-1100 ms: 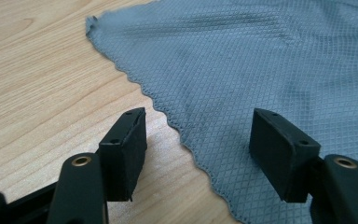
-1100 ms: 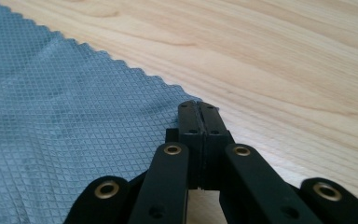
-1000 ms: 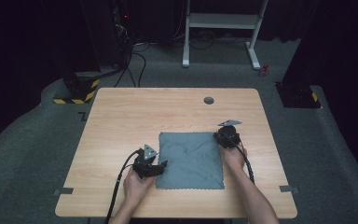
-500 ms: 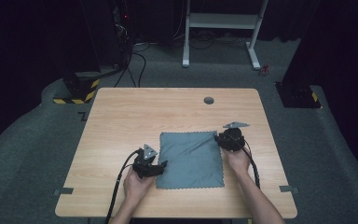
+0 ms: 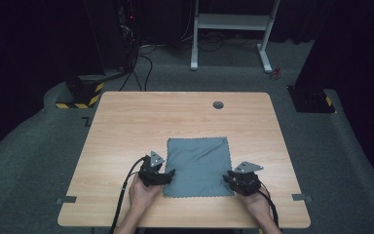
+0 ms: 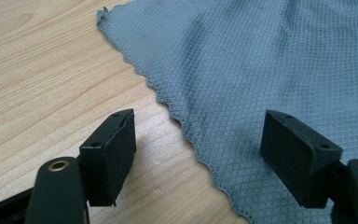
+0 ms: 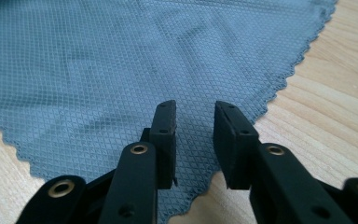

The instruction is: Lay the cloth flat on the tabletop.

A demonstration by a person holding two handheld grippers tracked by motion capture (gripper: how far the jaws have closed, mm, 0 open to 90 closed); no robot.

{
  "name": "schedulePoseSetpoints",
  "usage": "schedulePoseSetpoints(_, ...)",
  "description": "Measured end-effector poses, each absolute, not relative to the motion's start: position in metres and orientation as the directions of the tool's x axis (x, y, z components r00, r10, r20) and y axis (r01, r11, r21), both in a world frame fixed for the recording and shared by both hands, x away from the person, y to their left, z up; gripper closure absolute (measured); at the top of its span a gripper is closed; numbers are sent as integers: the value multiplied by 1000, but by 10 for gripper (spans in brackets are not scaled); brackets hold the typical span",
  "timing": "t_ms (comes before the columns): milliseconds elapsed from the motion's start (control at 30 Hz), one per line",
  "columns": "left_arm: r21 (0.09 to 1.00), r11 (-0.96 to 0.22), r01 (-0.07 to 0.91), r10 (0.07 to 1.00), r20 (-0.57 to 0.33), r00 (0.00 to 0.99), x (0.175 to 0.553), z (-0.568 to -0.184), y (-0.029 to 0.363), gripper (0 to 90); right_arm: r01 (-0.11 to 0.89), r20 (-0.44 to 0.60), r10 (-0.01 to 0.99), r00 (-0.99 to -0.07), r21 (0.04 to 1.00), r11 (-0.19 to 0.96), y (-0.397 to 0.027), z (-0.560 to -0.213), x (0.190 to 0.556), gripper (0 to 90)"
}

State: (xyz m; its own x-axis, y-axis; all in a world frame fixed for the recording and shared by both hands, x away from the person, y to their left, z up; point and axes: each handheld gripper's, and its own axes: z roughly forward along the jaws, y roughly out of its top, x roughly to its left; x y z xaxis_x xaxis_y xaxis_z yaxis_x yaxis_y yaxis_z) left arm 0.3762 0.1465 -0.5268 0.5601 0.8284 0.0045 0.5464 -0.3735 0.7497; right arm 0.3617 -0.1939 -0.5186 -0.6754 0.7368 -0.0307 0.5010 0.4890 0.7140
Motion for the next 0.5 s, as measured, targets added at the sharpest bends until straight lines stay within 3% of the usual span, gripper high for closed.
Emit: schedulePoseSetpoints(500,752,-402,522,795,4,606,344,-527,161,284,490,-29,752,-659,742,458,-201,-523,350,652)
